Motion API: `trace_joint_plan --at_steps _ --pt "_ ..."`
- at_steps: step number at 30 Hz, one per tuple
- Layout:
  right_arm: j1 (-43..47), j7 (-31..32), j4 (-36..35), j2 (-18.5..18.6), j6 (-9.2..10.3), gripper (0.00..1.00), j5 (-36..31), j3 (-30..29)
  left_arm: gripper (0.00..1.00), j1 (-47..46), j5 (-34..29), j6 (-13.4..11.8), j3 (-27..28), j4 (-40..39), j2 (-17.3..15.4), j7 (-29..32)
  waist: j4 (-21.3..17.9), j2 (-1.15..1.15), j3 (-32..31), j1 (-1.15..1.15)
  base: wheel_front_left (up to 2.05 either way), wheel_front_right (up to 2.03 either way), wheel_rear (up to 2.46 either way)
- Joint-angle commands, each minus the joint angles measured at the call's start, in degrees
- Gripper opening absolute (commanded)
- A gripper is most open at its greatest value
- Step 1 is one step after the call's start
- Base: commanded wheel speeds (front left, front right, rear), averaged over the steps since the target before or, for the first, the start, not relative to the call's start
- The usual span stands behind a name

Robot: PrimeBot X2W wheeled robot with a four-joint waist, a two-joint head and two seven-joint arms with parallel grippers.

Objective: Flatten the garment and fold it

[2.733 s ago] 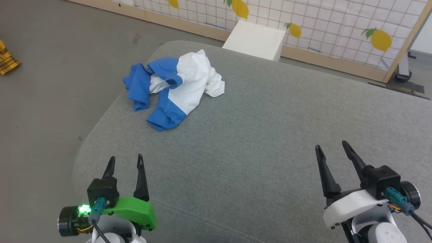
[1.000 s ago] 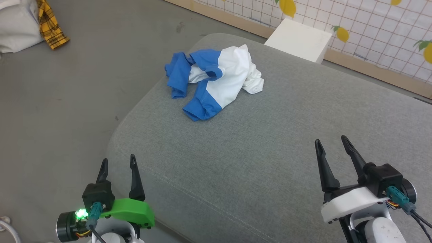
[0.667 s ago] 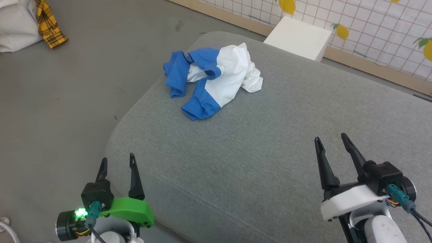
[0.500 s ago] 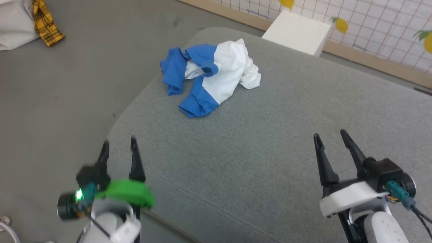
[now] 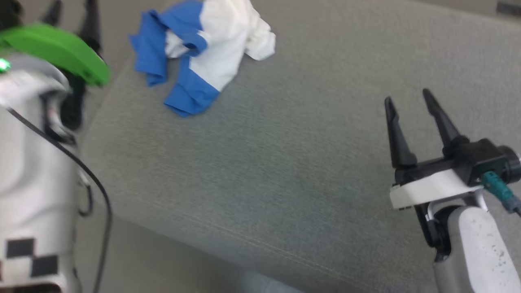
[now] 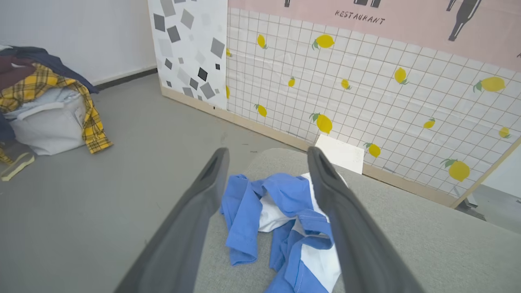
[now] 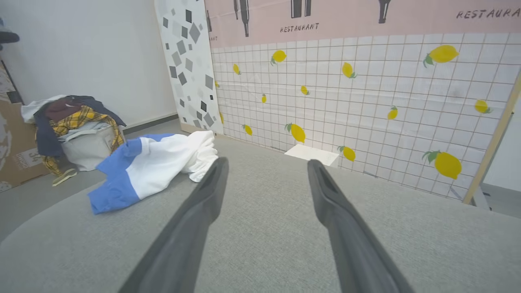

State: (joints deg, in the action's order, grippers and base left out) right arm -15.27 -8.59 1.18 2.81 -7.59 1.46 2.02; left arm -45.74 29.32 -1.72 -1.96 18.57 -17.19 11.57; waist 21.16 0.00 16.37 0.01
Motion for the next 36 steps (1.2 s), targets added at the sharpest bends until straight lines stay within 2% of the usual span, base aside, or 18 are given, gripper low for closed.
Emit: trace_joint_plan --at_steps 1,8,14,20,25,26,27,28,31,36 --pt "-1.35 -0.3 -0.34 0.07 0.1 1.0 -0.25 -0.22 1.0 -2.94 1.14 -0.36 0.6 0.72 -1.21 2.08 -10.03 0.0 11.93 -0.01 0.0 0.0 0.0" --pt "-4.16 -2.1 0.42 0.07 0.1 1.0 0.81 -0.47 1.0 -12.55 5.19 -2.77 2.4 4.35 -5.07 16.84 -16.73 0.0 19.27 -0.01 0.0 0.0 0.0" --pt "-5.69 -3.84 1.84 0.07 0.1 1.0 2.45 0.06 1.0 -13.3 6.72 -6.53 2.87 6.92 -7.83 28.19 -20.31 0.0 21.92 -0.01 0.0 0.0 0.0" --pt "-6.37 -5.01 3.27 0.07 0.1 1.0 3.41 -0.04 1.0 -9.75 8.24 -9.51 2.79 6.49 -9.21 37.48 -21.49 0.0 22.14 -0.01 0.0 0.0 0.0" --pt "-6.72 -5.49 4.38 0.07 0.1 1.0 3.77 -0.22 1.0 -4.97 8.01 -11.05 1.72 4.59 -10.31 42.27 -21.32 0.0 20.81 -0.01 0.0 0.0 0.0" --pt "-6.8 -5.58 4.63 0.07 0.1 1.0 3.89 -0.26 0.53 -4.03 7.99 -11.02 1.6 3.92 -10.59 42.72 -21.22 0.0 20.25 -0.01 0.0 0.0 0.0" --pt "-6.82 -5.64 4.88 0.07 0.1 1.0 3.94 -0.3 0.21 -3.45 7.85 -10.82 1.62 3.19 -10.85 42.28 -21.1 0.0 19.67 -0.01 0.0 0.0 0.0" --pt "-6.82 -5.71 5.15 0.07 0.1 1.0 3.98 -0.34 0.0 -2.95 7.44 -10.56 1.81 2.34 -11.32 41.03 -20.95 0.0 18.96 -0.01 0.0 0.0 0.0" --pt "-6.43 -5.9 5.91 0.07 0.1 1.0 3.91 -0.66 0.0 -2.44 4.91 -8.78 1.45 0.39 -12.99 35.26 -20.23 0.0 16.06 -0.01 0.0 0.0 0.0" --pt "-4.52 -6.13 7.7 0.07 0.1 1.0 4.04 -1.61 0.0 -5.31 -1.12 -5.65 1.36 -0.73 -14.72 16.39 -18.68 0.0 8.81 -0.01 0.0 0.0 0.0"
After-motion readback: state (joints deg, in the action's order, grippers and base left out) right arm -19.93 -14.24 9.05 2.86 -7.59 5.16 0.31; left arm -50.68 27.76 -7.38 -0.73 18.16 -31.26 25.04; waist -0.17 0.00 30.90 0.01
